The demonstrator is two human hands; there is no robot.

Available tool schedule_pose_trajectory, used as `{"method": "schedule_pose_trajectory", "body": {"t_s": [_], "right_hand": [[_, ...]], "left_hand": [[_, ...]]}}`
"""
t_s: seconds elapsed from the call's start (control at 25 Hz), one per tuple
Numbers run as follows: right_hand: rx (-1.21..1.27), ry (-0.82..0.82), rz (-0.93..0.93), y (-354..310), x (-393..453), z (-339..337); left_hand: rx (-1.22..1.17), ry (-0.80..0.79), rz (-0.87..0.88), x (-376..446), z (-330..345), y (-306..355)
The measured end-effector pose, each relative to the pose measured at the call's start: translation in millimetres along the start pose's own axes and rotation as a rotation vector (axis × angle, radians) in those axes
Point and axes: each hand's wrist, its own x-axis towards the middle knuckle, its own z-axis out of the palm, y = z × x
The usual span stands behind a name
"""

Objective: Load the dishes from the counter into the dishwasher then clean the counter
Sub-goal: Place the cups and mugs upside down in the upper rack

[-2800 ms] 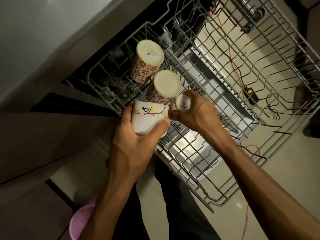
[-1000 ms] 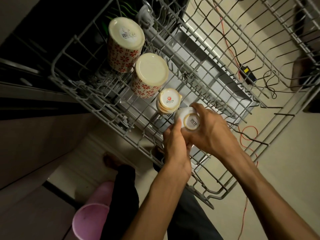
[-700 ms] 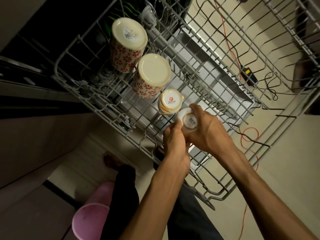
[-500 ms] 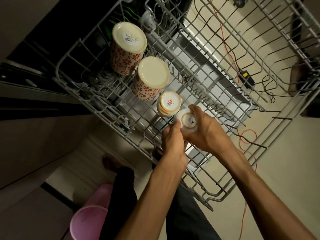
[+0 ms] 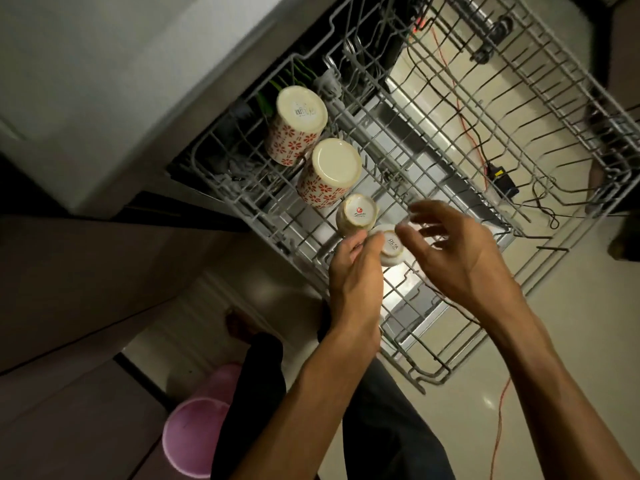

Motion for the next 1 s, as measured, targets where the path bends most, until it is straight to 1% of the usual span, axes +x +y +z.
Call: {"method": "schedule_pose_trajectory", "body": {"t_s": [0.12, 0.24, 0.32, 0.44, 0.52, 0.6, 0.8, 1.0], "right_hand": [[0.079, 0.046, -0.200, -52.3, -11.1, -21.7], [0.109, 0.076, -0.398, -106.6, -19.0, -38.9], [0.097, 0.077, -0.521, -142.0, -27.1, -46.5], [-0.038, 0.038, -0.680, -188.6, -42.1, -47.3], [-0.069, -0.012, -0.730, -214.6, -54.7, -44.7], [-0.035, -0.074, -0.742, -239.3, -71.1, -38.6], [0.065, -0.176, -0.781, -286.3, -113.2, -14.9], [0.061, -0.247, -0.874, -325.2, -142.3, 14.5]], "left_hand": [[-0.047, -0.044, 0.076, -42.7, -13.4, 28.3], [-0.085, -0.009, 0.196, -81.9, -33.5, 56.5], [-0.069, 0.051, 0.354, -110.5, -48.6, 75.0], [0.062, 0.205, 0.609, -148.1, -75.2, 93.2], [0.185, 0.270, 0.724, -167.0, -95.4, 98.3], [0.225, 0.329, 0.794, -183.0, -119.7, 101.6], [0.129, 0.490, 0.852, -214.2, -176.2, 103.9], [0.034, 0.607, 0.894, -231.3, -234.4, 94.2]]}}
